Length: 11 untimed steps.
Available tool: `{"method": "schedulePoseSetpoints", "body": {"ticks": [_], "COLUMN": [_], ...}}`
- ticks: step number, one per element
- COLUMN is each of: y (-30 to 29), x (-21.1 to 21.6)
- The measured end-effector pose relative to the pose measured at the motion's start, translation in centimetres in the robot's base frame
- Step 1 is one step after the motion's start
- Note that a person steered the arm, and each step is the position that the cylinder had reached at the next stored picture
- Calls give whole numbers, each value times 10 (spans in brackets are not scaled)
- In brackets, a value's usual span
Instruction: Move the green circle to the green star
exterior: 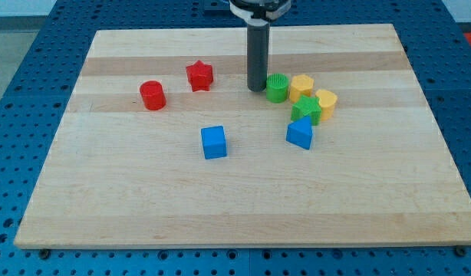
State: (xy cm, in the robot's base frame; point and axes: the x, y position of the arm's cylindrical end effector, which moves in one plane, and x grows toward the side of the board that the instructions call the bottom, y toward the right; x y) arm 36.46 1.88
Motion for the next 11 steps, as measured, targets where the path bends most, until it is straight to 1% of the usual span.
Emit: {"method": "schedulePoseSetpoints", "body": {"ticks": [2,3,4,5,7,8,9,11], "y": [0,-12,-18,-3,0,0,0,30], "x": [51,51,30,12,-4,-24,-25,-22]}}
